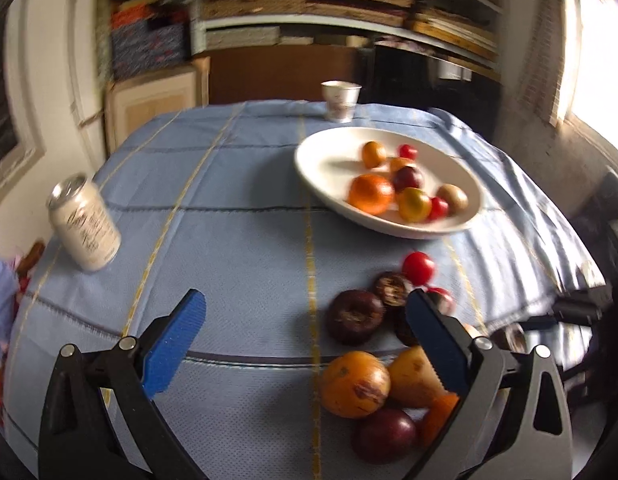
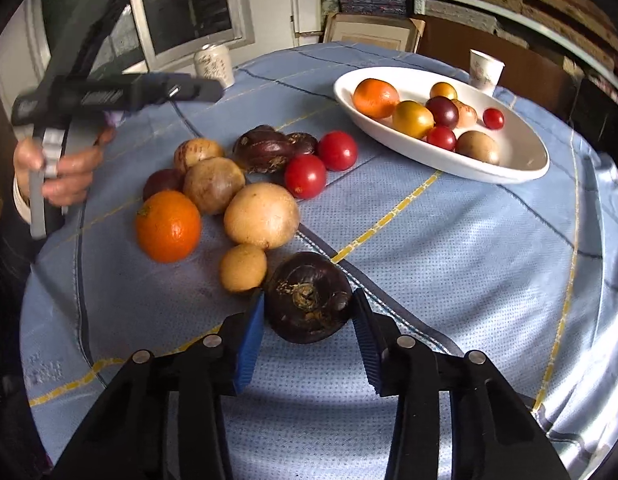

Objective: Organize fruits
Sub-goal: 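Grasp the dark brown round fruit with the right tool, then grasp a mandarin with the left tool while the right tool holds the brown fruit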

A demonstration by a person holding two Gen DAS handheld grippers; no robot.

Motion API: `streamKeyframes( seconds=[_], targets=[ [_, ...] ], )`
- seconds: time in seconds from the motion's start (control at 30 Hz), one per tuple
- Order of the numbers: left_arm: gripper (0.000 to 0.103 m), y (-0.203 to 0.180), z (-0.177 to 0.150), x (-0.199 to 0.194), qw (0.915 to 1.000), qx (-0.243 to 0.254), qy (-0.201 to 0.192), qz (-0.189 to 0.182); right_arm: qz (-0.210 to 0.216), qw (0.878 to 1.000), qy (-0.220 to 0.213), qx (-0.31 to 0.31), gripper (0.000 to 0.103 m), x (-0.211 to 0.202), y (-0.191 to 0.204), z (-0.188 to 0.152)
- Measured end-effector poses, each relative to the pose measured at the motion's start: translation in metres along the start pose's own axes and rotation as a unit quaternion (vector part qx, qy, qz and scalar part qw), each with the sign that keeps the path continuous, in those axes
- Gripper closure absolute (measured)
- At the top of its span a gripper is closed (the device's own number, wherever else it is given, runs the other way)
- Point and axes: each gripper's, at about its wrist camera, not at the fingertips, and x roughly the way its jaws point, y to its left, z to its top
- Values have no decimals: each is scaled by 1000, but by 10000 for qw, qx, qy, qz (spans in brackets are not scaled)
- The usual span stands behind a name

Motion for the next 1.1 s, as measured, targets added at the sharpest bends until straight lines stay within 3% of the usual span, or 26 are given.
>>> streamKeyframes(
  seconds=[0.2,0.4,0.5,0.57,0.6,0.83,1.1],
  targets=[
    [5,-35,-30,-32,9966,406,-85,-713,273,9981,-37,544,59,0,-17,2],
    [6,-72,-53,-42,9926,890,-26,-822,149,9986,-25,512,59,2,-14,4],
    [29,-78,-54,-38,9909,937,105,-959,155,9984,-28,539,59,2,-14,4],
    [52,-79,-56,-29,9905,854,340,-1021,148,9984,-28,538,59,2,-14,3],
    [56,-79,-56,-26,9903,821,433,-1034,144,9985,-29,534,59,2,-14,3],
    [56,-79,-57,-15,9909,825,706,-797,78,9988,-20,488,58,2,-12,3],
    [56,-100,-63,-9,9863,1421,797,-249,5,9991,-12,425,58,2,-10,3]
  ],
)
